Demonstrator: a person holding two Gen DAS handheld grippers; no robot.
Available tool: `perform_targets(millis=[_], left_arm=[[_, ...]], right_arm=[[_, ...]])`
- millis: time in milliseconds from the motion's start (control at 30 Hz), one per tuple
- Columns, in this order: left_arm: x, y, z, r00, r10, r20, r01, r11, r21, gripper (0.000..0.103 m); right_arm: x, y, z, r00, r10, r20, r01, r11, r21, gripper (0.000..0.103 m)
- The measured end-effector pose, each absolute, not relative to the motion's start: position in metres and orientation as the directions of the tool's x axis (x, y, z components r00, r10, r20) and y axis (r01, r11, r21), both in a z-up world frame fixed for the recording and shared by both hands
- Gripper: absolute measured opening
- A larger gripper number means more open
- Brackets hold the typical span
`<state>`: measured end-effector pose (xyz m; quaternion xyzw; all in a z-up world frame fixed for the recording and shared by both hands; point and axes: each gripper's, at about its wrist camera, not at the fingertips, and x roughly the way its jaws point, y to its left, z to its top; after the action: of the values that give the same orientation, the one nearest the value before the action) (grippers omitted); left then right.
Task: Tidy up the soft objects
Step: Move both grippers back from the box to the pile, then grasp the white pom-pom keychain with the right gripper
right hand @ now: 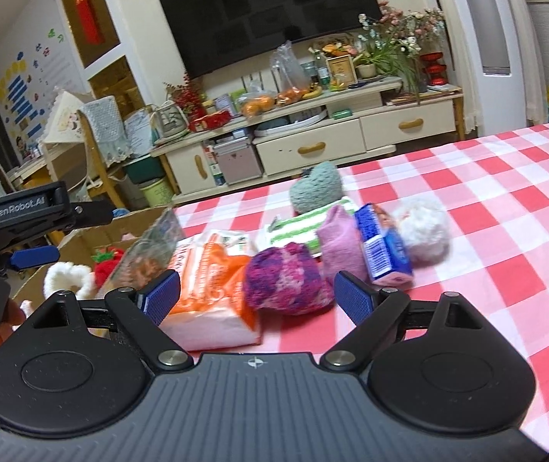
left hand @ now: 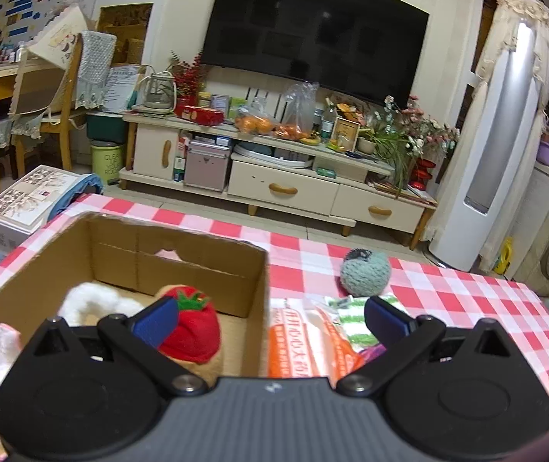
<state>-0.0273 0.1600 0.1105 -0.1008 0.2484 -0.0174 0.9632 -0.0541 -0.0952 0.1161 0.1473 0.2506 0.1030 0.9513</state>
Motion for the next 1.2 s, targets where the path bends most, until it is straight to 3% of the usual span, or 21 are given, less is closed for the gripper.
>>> perform_targets(millis=[700, 1000, 1200], left_arm=[[-0.021, 0.080, 0.093, 0.841, -0.206, -0.500, 0.173, 0.979, -0.111, 0.102], [-0.009, 0.037, 0.076, 0.815, -0.231, -0.532, 0.258, 0.966, -0.025, 0.102], [0.005, 0.014, 0.065, 0.814, -0.223, -0.536, 0.280, 0.960, 0.026, 0.093]], right_arm=[[-0.033, -0.179, 0.090, 0.885, 0.126, -0.448, 0.053, 0.929, 0.366, 0.103], [-0.002, -0.214, 0.068, 0.879, 0.130, -0.459, 0.085, 0.904, 0.419, 0.103], [0.027, -0.221, 0.058, 0.872, 0.167, -0.460, 0.073, 0.885, 0.460, 0.103]])
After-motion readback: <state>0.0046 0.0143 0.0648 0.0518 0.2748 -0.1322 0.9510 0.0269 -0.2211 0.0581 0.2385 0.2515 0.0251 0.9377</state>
